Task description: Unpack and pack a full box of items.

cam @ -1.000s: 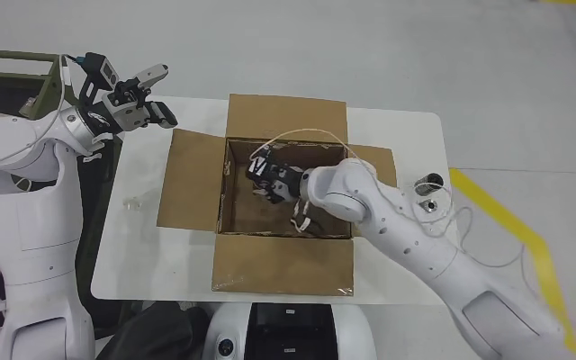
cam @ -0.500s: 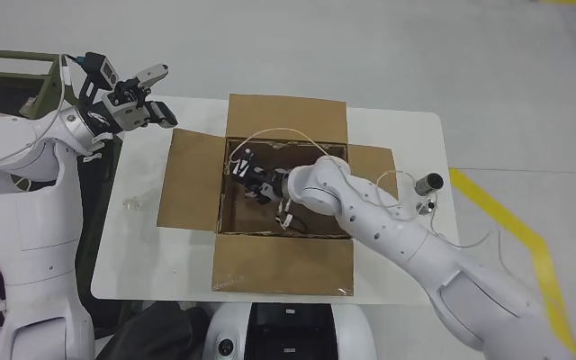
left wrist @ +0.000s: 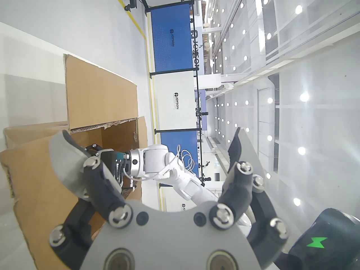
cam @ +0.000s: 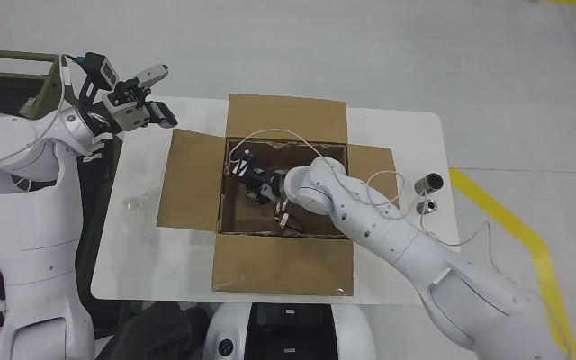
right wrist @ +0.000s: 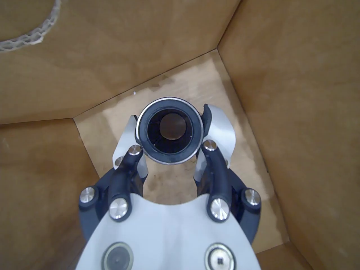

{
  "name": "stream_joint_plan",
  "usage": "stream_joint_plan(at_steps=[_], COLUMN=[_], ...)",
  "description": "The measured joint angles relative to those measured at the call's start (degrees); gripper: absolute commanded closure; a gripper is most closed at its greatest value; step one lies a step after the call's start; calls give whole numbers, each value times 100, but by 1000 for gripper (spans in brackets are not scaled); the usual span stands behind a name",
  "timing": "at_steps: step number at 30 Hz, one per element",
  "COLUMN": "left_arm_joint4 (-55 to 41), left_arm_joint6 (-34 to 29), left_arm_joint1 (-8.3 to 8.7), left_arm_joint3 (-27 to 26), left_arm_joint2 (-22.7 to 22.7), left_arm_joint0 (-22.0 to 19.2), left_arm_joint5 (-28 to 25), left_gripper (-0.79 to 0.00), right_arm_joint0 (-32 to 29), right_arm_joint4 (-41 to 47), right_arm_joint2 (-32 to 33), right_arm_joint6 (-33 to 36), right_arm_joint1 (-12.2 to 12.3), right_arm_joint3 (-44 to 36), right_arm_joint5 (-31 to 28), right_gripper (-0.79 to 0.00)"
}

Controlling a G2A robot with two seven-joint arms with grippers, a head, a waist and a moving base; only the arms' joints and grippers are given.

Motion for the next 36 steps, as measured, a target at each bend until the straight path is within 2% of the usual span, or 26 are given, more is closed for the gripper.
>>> stream_joint_plan(at_steps=[2,8,14,20,27,36], left_arm_joint4=[0,0,0,0,0,0], left_arm_joint6=[0,0,0,0,0,0], left_arm_joint1=[0,0,0,0,0,0], left_arm_joint3=[0,0,0,0,0,0], left_arm_joint2=[0,0,0,0,0,0], left_arm_joint0=[0,0,0,0,0,0], left_arm_joint5=[0,0,0,0,0,0], left_gripper=[-785,-785,-785,-785,-785,-785], right_arm_joint0=[-11,-99,-362,-874,-1745,-2703], right_arm_joint4=[-31,-184,-446,-909,-1384,-1635], right_arm_joint2=[31,191,514,990,1719,2647], right_arm_joint6=[9,61,60,502,848,811], right_arm_joint1=[-7,24,183,458,803,1097], right_arm_joint3=[0,-178,-827,-1953,-3327,-4236], right_arm_joint5=[1,31,35,181,124,7], right_gripper=[-566,-551,-557,-582,-631,-662])
